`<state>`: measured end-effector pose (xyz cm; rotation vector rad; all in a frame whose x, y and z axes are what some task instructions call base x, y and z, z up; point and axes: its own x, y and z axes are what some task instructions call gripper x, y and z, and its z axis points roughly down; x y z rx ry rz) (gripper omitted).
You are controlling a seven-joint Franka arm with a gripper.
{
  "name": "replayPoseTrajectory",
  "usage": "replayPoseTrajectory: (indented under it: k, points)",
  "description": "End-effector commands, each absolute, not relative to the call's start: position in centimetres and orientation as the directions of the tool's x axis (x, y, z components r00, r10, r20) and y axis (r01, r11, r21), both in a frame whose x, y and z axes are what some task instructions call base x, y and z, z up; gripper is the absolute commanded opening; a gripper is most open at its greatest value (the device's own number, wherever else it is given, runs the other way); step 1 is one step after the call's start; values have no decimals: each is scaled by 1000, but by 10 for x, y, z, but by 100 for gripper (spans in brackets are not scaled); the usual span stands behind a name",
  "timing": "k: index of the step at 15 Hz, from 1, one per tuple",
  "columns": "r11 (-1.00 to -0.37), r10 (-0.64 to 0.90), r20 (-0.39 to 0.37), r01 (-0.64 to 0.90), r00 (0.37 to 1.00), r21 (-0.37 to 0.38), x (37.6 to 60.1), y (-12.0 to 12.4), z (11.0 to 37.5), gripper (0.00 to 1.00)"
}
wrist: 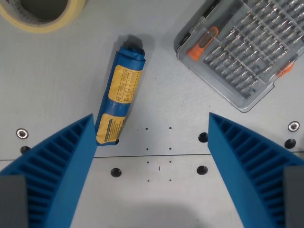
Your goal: Move above the blue bag
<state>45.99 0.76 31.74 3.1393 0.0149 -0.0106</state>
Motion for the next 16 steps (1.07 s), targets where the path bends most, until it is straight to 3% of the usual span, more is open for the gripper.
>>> replayPoseTrajectory:
  k: [1,16]
  points:
    - [-1000,9,-3,9,1000,2,460,8,319,100]
    - [-997,-81,30,-81,996,2,455,13,303,100]
